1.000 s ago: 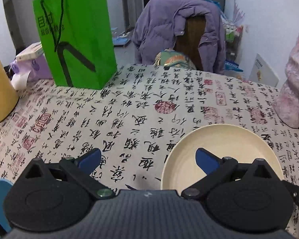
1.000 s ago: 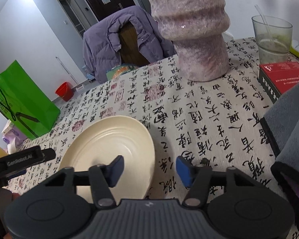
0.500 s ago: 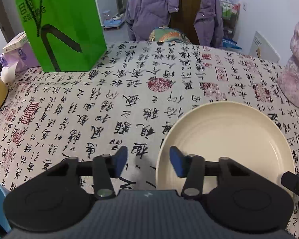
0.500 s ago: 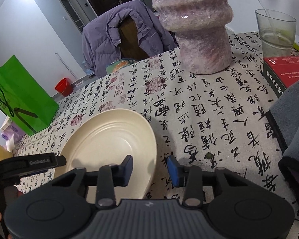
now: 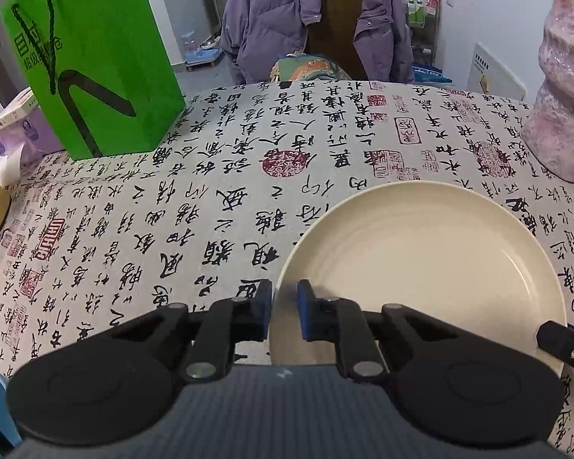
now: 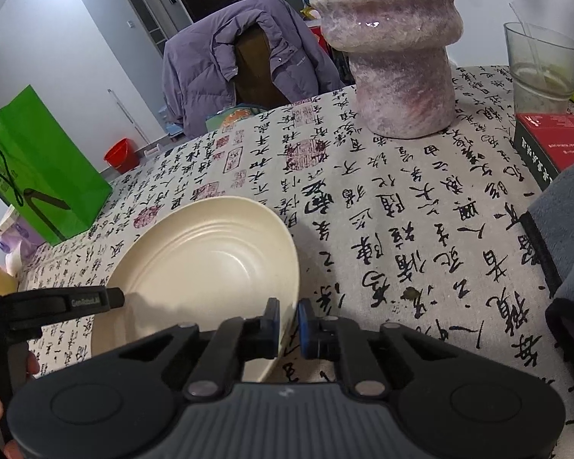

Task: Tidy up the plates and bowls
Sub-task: 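Close both grippers on opposite rims of the cream plate, then lift the cream plate off the table with both grippers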

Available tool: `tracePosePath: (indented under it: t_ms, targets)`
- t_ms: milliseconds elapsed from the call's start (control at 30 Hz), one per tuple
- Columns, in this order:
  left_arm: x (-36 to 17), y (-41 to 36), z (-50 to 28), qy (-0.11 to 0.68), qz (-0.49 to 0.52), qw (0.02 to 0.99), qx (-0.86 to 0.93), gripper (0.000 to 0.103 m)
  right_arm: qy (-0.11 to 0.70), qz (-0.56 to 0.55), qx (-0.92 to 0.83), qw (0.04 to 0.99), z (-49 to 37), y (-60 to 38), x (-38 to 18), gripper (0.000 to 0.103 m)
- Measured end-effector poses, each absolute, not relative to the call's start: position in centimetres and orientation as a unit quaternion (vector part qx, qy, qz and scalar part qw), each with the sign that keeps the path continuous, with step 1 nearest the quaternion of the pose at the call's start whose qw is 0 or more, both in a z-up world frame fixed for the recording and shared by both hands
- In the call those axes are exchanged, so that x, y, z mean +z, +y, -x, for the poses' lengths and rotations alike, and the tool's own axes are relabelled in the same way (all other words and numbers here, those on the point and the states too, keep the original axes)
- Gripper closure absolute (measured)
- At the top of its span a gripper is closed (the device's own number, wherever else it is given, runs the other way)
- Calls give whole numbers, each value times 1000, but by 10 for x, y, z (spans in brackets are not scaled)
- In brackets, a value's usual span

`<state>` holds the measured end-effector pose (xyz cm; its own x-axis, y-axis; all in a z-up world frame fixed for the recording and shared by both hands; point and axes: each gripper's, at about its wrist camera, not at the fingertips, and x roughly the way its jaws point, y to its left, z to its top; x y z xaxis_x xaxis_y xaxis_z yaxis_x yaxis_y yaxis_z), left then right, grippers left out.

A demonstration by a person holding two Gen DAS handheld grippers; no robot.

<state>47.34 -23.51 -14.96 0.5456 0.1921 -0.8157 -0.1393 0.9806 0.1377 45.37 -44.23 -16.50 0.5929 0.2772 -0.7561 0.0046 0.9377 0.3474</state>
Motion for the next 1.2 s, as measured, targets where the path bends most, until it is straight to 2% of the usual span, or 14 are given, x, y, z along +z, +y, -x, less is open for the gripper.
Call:
tracePosePath:
  t_ms: [1200]
  targets:
    - [-133,-244,-463,433,-52,895,97,88,409,-143,80,898,-447,-442,-153,93]
